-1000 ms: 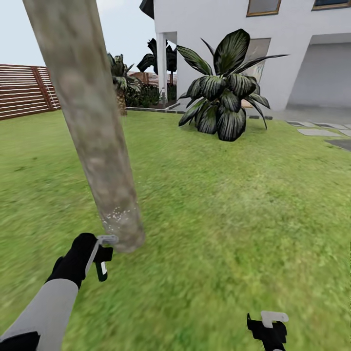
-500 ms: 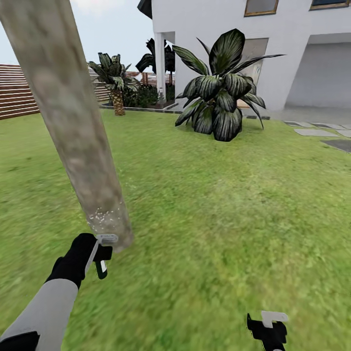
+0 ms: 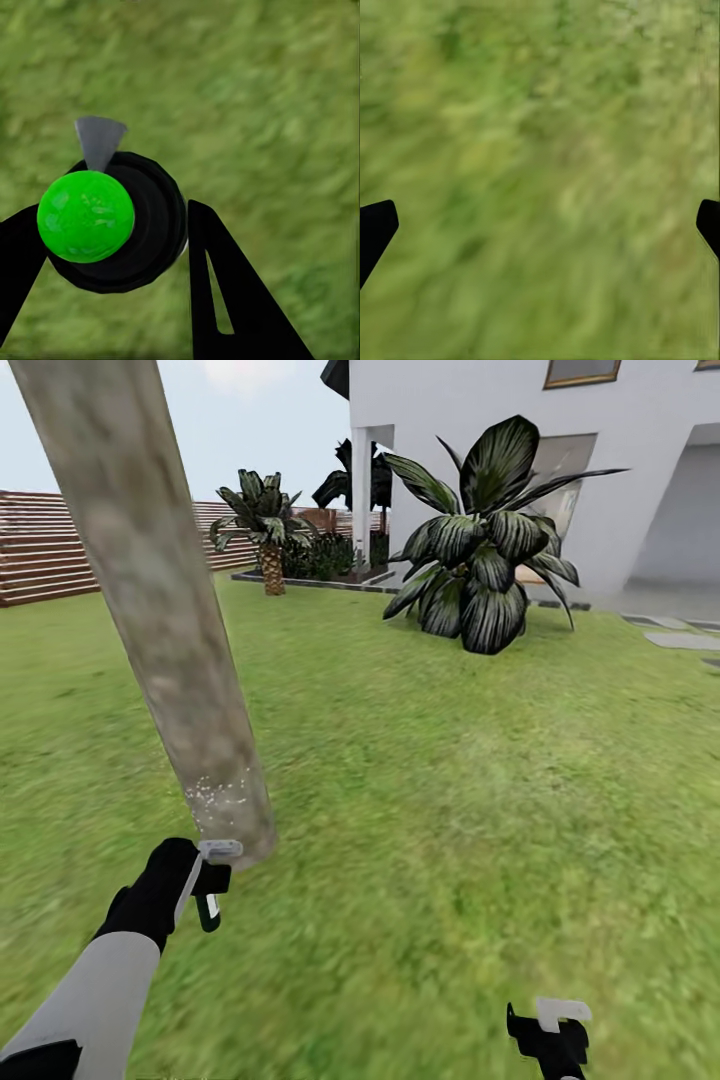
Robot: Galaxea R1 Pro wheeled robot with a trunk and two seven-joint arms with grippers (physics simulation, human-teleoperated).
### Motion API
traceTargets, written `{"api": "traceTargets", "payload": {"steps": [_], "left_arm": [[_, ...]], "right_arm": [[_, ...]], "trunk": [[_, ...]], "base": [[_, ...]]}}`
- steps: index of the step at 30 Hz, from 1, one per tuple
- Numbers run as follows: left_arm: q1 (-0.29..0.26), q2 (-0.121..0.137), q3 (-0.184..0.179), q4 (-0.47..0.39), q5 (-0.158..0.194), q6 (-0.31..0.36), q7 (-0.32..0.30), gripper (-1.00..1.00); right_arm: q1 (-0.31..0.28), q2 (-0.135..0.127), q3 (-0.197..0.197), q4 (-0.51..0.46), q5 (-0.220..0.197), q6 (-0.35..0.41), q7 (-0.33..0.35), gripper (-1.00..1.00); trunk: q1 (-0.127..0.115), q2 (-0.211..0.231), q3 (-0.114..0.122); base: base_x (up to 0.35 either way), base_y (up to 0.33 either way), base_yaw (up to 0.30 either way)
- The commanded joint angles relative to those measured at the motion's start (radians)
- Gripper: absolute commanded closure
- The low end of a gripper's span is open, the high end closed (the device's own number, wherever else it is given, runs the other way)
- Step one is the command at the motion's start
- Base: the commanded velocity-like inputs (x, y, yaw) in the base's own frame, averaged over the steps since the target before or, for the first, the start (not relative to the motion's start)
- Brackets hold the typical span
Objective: In the garden, pick up the pesticide atomizer on the floor and spray pesticide onto both trees until each tree trunk is fully covered.
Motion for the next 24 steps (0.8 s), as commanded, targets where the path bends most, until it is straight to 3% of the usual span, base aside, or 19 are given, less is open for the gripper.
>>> {"api": "traceTargets", "payload": {"steps": [1,19,24], "left_arm": [[-0.001,-0.001,0.003,-0.001,-0.011,0.004,-0.010,1.00],[-0.002,0.000,0.003,-0.009,-0.011,0.004,-0.010,1.00],[-0.002,0.000,0.003,-0.014,-0.011,0.004,-0.010,1.00]], "right_arm": [[0.000,0.000,0.003,0.000,-0.001,-0.002,-0.002,-1.00],[0.000,0.000,0.003,0.000,-0.001,-0.002,-0.002,-1.00],[0.000,0.000,0.004,0.000,-0.002,-0.002,-0.002,-1.00]], "trunk": [[0.000,0.000,-0.001],[0.000,0.000,-0.001],[0.000,0.000,-0.001]], "base": [[0.141,-0.257,0.152],[0.162,-0.241,0.012],[0.145,-0.241,0.199]]}}
